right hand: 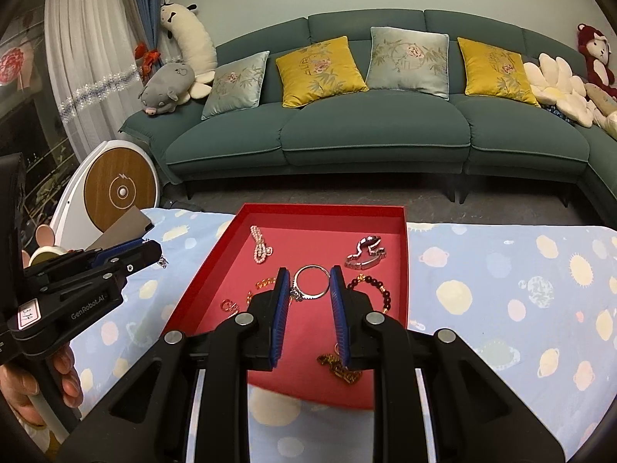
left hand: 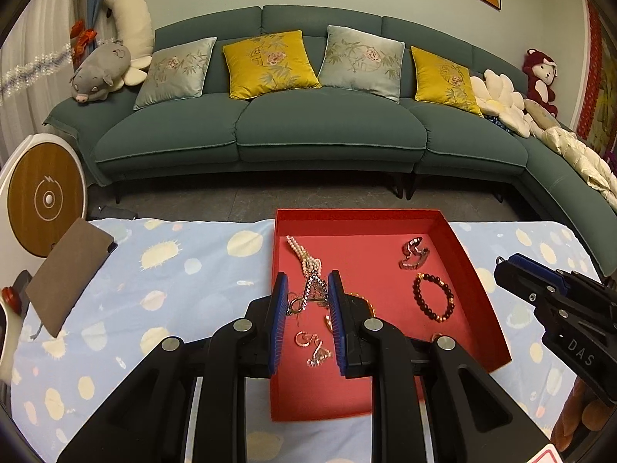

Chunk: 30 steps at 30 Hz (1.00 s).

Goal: Organize jewelry
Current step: 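Lower both grippers into the box and open them to release ring and earring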

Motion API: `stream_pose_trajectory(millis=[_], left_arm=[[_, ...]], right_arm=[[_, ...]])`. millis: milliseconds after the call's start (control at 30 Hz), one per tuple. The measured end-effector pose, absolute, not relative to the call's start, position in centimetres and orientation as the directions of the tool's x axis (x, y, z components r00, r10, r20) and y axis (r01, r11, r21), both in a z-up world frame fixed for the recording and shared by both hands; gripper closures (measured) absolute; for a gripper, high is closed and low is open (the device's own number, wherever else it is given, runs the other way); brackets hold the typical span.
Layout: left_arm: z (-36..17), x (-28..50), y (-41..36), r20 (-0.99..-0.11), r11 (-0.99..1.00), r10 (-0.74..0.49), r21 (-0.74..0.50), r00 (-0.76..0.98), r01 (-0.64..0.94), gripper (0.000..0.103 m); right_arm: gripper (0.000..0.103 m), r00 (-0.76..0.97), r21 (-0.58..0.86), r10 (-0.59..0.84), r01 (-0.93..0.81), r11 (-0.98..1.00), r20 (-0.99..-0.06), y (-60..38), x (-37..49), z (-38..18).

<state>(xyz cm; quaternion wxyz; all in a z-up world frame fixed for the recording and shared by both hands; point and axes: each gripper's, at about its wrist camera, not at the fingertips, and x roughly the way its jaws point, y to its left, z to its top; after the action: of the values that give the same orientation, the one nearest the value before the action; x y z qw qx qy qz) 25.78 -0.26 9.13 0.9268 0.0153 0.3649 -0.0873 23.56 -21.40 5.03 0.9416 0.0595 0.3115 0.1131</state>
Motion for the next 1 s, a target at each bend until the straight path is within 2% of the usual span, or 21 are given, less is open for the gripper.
stream_pose_trajectory(millis=[367,467,533,633,1000], left_arm=[[4.9,32.3,-2.7,-0.758,0.988,-0.130,-0.046,0.640,0.146,0.084],[4.1,32.6,-2.8,-0.768,0.990,-0.109,-0.028,0.631,0.138,0.081],[3.7,32.5,-2.9,-0.773,0.990,-0.102,-0.016,0.627,0.142,0.071],[3.3,32.2,-2.7,-0.773,0.991,-0.101,-0.023,0.627,0.131,0.065],[5.4,29.6,-1.1,-0.749,0.990,-0.127,-0.059,0.650,0.125,0.064]], right_arm=[[0.082,0.729,0.216,0.256,-0.150,0.965,-0.635,-20.7,30.7,1.4],[0.082,0.718,0.218,0.261,-0.155,0.964,-0.645,-20.4,31.4,0.5],[0.082,0.714,0.220,0.262,-0.153,0.963,-0.650,-20.3,31.7,0.0],[0.081,0.716,0.218,0.258,-0.149,0.964,-0.648,-20.2,31.8,-0.3],[0.080,0.748,0.215,0.252,-0.149,0.965,-0.613,-21.1,28.7,1.5]])
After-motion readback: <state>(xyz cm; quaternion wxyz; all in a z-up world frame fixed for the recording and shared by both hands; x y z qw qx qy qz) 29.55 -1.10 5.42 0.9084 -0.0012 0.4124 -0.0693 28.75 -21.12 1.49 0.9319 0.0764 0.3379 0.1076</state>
